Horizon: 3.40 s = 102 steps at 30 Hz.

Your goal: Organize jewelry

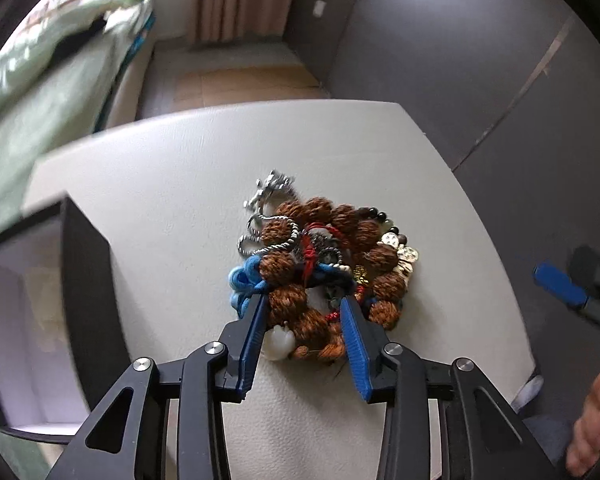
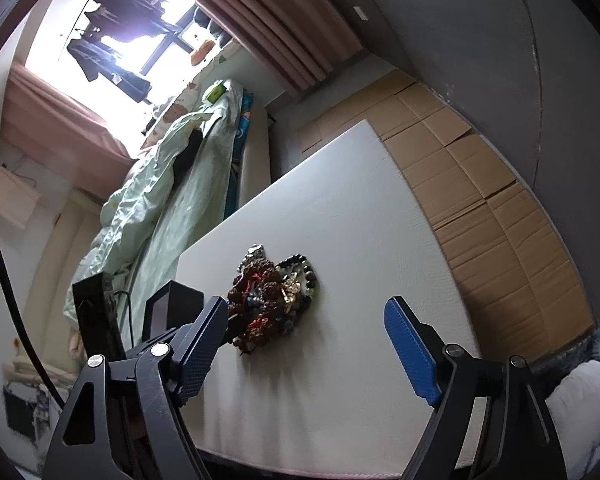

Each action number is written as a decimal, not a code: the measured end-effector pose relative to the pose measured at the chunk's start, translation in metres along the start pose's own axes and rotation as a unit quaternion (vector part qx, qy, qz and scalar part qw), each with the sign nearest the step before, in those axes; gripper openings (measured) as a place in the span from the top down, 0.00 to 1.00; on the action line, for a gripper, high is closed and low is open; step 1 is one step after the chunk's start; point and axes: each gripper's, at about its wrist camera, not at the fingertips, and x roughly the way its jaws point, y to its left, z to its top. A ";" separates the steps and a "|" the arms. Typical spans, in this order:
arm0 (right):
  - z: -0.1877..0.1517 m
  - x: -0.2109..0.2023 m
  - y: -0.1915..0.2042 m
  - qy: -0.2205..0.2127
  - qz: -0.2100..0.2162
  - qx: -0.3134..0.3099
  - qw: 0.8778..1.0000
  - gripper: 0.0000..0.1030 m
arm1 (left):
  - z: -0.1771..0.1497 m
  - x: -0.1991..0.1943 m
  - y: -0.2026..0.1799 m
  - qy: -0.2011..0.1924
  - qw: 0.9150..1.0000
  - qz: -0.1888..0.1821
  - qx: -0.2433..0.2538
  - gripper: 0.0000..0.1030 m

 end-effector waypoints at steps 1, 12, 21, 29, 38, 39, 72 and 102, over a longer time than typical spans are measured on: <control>0.000 0.002 0.001 0.002 0.000 -0.002 1.000 0.21 | 0.001 -0.001 0.004 -0.003 1.000 -0.012 -0.014 0.62; 0.000 0.011 0.005 0.016 0.006 -0.008 1.000 0.28 | 0.011 -0.017 0.015 -0.025 0.998 -0.048 -0.040 0.84; -0.003 0.023 0.010 0.034 0.013 -0.011 0.999 0.43 | 0.019 -0.063 0.017 -0.084 0.990 -0.107 -0.036 0.85; -0.004 0.039 0.017 0.051 0.020 -0.012 0.998 0.45 | 0.028 -0.089 0.029 -0.115 0.982 -0.142 -0.040 0.85; -0.007 0.059 0.029 0.067 0.030 -0.011 0.997 0.45 | 0.026 -0.119 0.045 -0.147 0.974 -0.162 -0.051 0.85; -0.007 0.060 0.029 0.068 0.029 -0.011 0.997 0.45 | 0.027 -0.122 0.046 -0.151 0.974 -0.162 -0.052 0.85; -0.001 0.070 0.036 0.055 -0.064 -0.067 0.994 0.96 | 0.012 -0.065 0.055 -0.026 0.977 -0.190 -0.093 0.85; 0.004 0.035 0.085 -0.023 0.043 -0.089 0.995 0.96 | 0.013 -0.179 0.092 -0.193 0.942 -0.260 -0.084 0.85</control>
